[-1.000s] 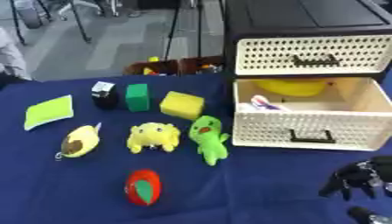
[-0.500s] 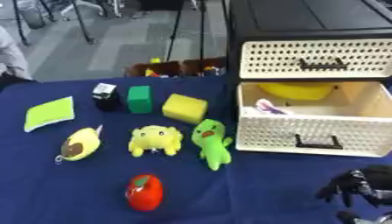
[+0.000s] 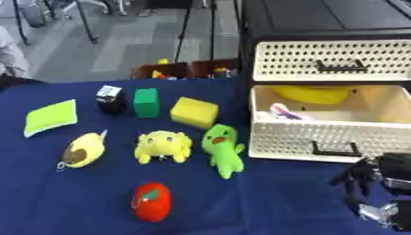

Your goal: Pick up objects from table and place into drawer.

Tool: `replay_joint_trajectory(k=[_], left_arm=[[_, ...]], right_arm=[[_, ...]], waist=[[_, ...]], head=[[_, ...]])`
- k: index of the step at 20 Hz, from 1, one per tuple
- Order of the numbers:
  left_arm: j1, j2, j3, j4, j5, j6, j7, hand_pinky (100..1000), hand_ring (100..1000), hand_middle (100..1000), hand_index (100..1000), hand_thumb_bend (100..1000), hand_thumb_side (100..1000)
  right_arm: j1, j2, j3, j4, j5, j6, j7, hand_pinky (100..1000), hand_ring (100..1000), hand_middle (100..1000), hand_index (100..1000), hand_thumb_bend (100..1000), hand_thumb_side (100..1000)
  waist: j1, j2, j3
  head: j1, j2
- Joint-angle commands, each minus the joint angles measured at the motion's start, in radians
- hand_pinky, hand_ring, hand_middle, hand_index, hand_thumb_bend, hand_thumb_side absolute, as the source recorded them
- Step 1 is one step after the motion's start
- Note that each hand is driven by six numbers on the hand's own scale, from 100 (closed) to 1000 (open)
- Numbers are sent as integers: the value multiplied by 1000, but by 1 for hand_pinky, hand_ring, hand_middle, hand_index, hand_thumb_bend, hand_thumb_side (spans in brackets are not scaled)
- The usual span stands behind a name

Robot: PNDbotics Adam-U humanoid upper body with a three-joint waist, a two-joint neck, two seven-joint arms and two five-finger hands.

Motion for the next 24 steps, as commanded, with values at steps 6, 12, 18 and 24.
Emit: replay_joint_trajectory(k=[6,12,18,24], left_arm=[[-3,4,12,-13,7,-3,1,484,695,695,879,368,858],[-2,0,19,-13,9,-1,11,482,693,690,877,367,851],[-3,-6,19,-13,14,-1,16,480,691,688,876,364,847],[-2,-16,17,-13,20,-1,15,478,690,686,875,358,844]], right_arm=[[-25,-25,-42,-15,1,94,1,290,573,628,900,100,1000],[-8,-18,-56,-15,-7,174,45,291,576,628,898,100,1000],[-11,-16,-64,-15,4,237,72,295,586,642,901,100,1000],[-36,-11,-68,-15,15,297,71,301,606,683,917,100,1000]], waist=[[-6,-10,10],[-7,-4,19],[-7,0,27],[-7,2,38]], head=[[-21,-10],[-37,-14],[-48,-22],[-62,-33]])
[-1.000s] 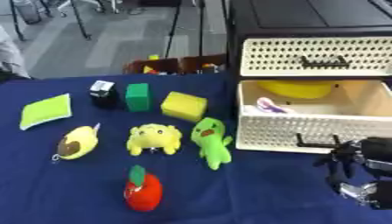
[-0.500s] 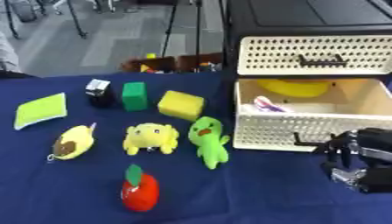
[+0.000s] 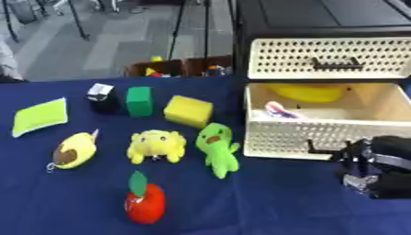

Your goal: Pick up objects from table and place into drawer.

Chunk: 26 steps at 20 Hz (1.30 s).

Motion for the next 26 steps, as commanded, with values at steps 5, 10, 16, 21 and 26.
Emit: replay_joint_trajectory(k=[5,10,16,21,26], left_arm=[[-3,8,9,-13,8,0,0,477,689,684,875,356,841],[1,3,9,-13,12,-2,-1,482,688,683,874,353,841],[4,0,9,-13,16,-4,-2,482,688,681,873,352,840],[6,-2,9,-13,20,-4,-2,481,687,679,873,350,839],[2,-8,3,-13,26,-8,-10,481,686,676,873,350,839]], right_arm=[[-32,-15,-29,-14,21,76,-5,308,628,717,924,100,1000],[-49,-7,-32,21,49,102,-12,309,642,726,925,100,1000],[-87,7,-25,115,80,96,-16,311,652,736,926,100,1000],[-105,14,-17,126,58,74,-19,310,644,731,924,100,1000],[-142,21,-4,118,30,65,-13,310,639,736,929,100,1000]], waist=[[-4,-14,7],[-6,-10,11],[-7,-5,21],[-7,-1,26],[-9,2,36]], head=[[-15,-26],[-21,-34],[-31,-43],[-34,-48],[-38,-53]])
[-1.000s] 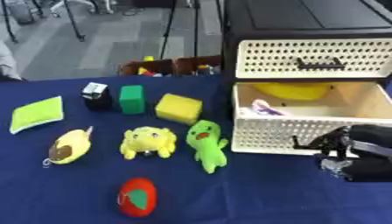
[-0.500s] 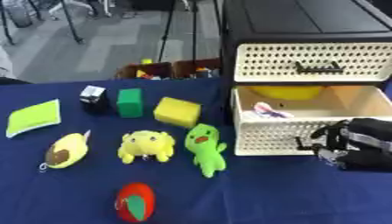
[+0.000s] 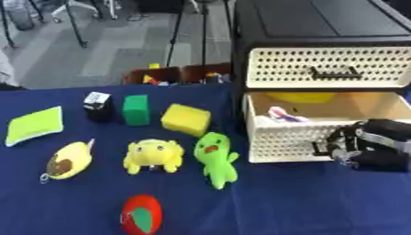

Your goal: Pick up objects from table and place into drawer.

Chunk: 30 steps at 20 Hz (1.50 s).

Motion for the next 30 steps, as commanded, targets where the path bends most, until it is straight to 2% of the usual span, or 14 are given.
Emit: replay_joint_trajectory(k=[1,6,12,16,21,30], left_arm=[[-8,8,2,-13,9,-4,-7,480,686,676,873,349,839],[-6,4,-1,-13,15,-6,-12,480,685,674,872,348,838],[-4,1,-1,-13,19,-9,-15,478,686,674,872,349,839],[-2,-1,2,-13,20,-9,-14,477,686,674,871,347,838],[-6,-4,-1,-13,24,-10,-18,476,686,673,871,347,838],[-10,-12,-9,-13,36,-17,-35,470,679,676,874,334,836]], right_arm=[[-31,-15,0,1,-22,-6,4,310,638,738,930,100,1000],[-74,-6,17,30,-16,-9,15,312,646,749,937,100,1000],[-111,5,24,109,48,-11,19,320,674,777,942,100,1000],[-69,1,-8,129,71,-8,-10,320,675,777,941,100,1000],[-30,-4,-28,114,49,-11,-41,321,671,775,941,100,1000],[-77,1,-24,136,20,-14,-67,327,673,789,947,100,1000]], waist=[[-5,-15,6],[-8,-11,17],[-10,-8,24],[-10,-3,23],[-8,2,30],[-10,6,53]], head=[[-7,-20],[-15,-26],[-21,-30],[-23,-35],[-27,-41],[-38,-51]])
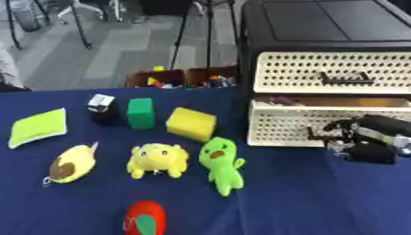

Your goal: Pick up objects from table and place into drawer.

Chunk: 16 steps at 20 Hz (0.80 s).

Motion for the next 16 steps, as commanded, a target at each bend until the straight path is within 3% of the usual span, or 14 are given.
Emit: replay_joint_trajectory(k=[1,16], left_arm=[[-8,7,0,-13,9,-2,-8,469,679,676,874,333,836],[-5,7,-1,-13,19,-7,-18,460,678,678,875,328,838]], right_arm=[[-25,-23,-8,16,-6,-2,-15,329,677,791,948,100,1000],[-89,0,9,126,48,-22,-40,333,698,832,959,100,1000]], waist=[[-2,-16,6],[-1,-14,12]], head=[[-7,-16],[-20,-24]])
